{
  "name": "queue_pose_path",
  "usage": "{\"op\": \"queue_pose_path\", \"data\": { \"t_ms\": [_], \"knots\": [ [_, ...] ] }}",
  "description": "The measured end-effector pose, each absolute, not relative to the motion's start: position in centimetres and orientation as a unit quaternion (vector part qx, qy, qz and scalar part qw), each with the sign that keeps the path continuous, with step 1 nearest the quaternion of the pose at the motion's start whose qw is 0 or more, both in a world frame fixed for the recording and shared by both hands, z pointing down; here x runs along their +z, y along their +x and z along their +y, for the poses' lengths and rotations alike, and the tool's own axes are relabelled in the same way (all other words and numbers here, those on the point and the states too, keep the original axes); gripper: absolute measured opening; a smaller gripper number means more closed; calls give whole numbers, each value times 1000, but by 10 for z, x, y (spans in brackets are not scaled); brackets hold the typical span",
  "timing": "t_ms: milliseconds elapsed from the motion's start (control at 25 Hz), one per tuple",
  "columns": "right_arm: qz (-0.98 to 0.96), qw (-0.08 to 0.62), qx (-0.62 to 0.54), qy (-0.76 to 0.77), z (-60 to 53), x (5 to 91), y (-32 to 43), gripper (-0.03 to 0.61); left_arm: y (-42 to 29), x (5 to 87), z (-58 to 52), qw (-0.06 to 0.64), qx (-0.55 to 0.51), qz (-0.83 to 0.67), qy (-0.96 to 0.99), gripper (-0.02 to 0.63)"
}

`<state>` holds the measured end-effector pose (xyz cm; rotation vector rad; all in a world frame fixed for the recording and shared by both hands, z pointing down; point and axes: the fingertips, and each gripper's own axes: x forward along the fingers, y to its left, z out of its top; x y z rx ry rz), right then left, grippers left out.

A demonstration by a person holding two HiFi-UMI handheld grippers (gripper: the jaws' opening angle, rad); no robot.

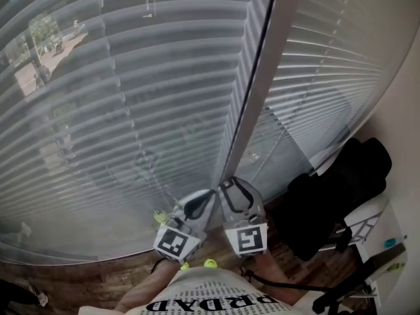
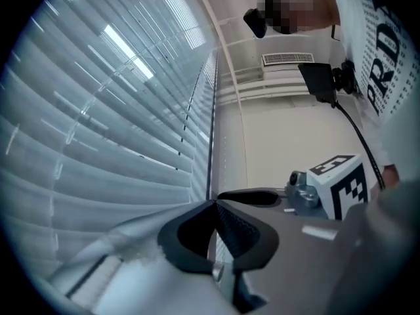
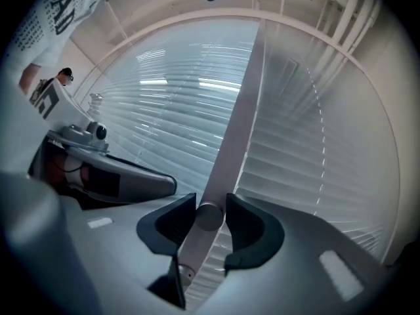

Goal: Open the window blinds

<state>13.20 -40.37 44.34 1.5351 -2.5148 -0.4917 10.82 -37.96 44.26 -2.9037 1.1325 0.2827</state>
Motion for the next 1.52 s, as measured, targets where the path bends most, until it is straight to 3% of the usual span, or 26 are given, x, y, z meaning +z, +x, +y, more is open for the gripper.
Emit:
{"op": "queue_pose_path", "data": {
  "t_ms": [320,1520],
  "knots": [
    [-825,98,-178,528,-404,454,134,137,113,454,-380,24,74,349,-934,-6],
    [-828,-26,29,560,-414,465,150,133,115,460,-384,12,71,329,-942,-8]
  ]
}}
